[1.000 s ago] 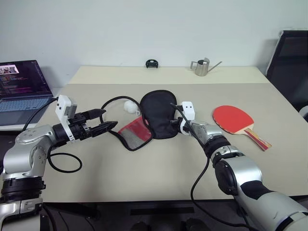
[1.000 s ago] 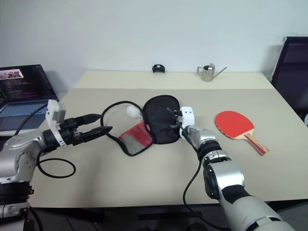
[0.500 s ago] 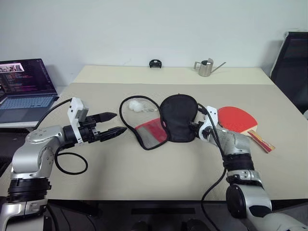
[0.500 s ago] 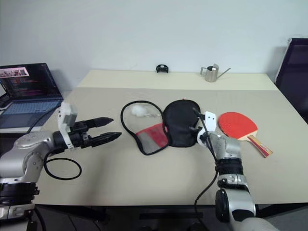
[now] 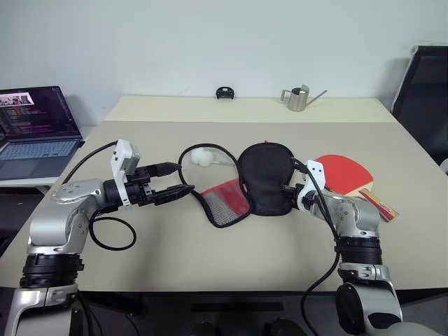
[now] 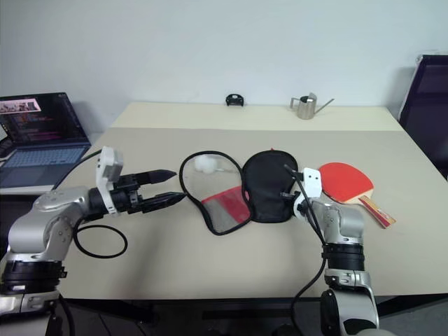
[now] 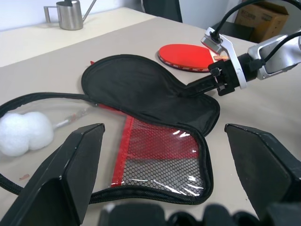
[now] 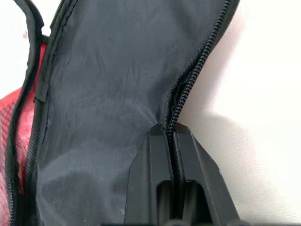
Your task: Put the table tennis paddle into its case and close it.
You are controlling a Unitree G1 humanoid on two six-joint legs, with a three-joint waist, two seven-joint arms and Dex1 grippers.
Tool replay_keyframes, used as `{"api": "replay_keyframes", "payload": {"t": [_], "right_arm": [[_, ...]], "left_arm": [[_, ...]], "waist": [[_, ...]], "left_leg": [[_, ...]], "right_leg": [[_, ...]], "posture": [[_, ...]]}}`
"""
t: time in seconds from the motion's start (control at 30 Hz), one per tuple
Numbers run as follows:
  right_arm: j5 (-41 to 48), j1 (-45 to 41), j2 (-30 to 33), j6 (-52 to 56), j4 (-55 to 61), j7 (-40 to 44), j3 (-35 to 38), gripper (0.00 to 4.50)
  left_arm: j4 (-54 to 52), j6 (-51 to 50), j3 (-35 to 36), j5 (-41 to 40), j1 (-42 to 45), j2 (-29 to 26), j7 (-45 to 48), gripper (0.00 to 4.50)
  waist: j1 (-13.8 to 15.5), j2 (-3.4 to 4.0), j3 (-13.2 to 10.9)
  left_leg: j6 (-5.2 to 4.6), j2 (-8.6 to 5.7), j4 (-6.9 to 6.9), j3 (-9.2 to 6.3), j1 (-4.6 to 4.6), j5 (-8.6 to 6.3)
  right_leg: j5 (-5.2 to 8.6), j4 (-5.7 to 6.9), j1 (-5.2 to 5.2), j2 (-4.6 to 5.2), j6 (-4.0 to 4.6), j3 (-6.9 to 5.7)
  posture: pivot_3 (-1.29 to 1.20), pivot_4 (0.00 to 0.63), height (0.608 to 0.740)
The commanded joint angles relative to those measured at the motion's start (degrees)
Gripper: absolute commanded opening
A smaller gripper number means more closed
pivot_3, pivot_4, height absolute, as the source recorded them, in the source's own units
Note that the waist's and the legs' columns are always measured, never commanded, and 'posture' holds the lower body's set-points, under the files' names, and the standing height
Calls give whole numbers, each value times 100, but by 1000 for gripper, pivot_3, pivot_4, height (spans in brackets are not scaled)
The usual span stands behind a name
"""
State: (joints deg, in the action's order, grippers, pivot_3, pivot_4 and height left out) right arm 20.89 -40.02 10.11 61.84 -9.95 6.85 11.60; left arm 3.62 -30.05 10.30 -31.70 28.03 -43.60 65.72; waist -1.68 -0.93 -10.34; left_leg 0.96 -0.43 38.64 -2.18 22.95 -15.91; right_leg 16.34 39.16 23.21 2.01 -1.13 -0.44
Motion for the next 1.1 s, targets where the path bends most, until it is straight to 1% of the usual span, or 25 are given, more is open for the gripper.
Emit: {"api": "replay_keyframes", "payload": {"t": [0.03,0.13,0.33,0.5,0.63,0.73,0.87,0.93,0.97,1.1], "right_arm": [[-188,-252,351,-334,-348,287,-173,15],[-290,-521,531,-629,-845,453,-247,15],[-486,-975,642,-1107,-1658,690,-342,15],[-522,-1075,645,-1147,-1896,869,-437,15],[-541,-1086,605,-1207,-1977,841,-363,15],[-581,-1071,668,-1233,-1938,723,-295,618],[-581,-974,863,-1132,-1688,719,-244,1993],[-495,-882,1015,-1029,-1461,849,-192,2719],[-440,-810,1103,-956,-1281,956,-187,3001],[18,-422,1465,-706,-346,1626,-103,3001]], "left_arm": [[-155,0,6,-95,122,-21,37,4500],[-145,-1,-12,-92,142,-13,44,4500],[-134,-15,-76,-95,217,-1,61,4500],[-167,-27,-98,-102,258,27,61,4500],[-254,-15,-120,-124,274,42,100,4500],[-306,10,-155,-109,332,40,129,4500],[-380,13,-188,-113,399,69,143,4500],[-431,5,-197,-127,416,91,148,4500],[-456,7,-205,-133,423,105,152,4500],[-555,9,-253,-172,477,201,184,4500]], "waist": [[-5,0,0],[-6,0,0],[-16,0,0],[-15,0,0],[-15,0,0],[-15,0,0],[-6,0,0],[16,0,0],[19,0,0],[10,0,0]], "left_leg": [[0,0,0,0,0,0],[0,0,3,1,-2,0],[0,2,3,2,0,0],[0,2,2,2,0,0],[0,3,3,2,0,0],[0,3,3,2,0,0],[0,3,3,2,0,0],[0,1,4,0,4,0],[0,1,4,0,4,0],[-1,1,2,0,8,0]], "right_leg": [[0,0,0,0,0,1],[0,4,0,-2,0,1],[0,3,0,-2,0,2],[0,2,0,-2,0,2],[0,3,0,-2,0,3],[0,3,0,-2,0,3],[0,3,0,-2,0,3],[0,1,0,-1,0,1],[0,-1,0,-1,0,1],[0,-8,0,-1,0,1]], "posture": [[0,150,740],[0,150,740],[0,150,740],[0,150,740],[0,150,740],[0,150,740],[0,150,740],[0,150,740],[0,150,740],[0,150,740]]}}
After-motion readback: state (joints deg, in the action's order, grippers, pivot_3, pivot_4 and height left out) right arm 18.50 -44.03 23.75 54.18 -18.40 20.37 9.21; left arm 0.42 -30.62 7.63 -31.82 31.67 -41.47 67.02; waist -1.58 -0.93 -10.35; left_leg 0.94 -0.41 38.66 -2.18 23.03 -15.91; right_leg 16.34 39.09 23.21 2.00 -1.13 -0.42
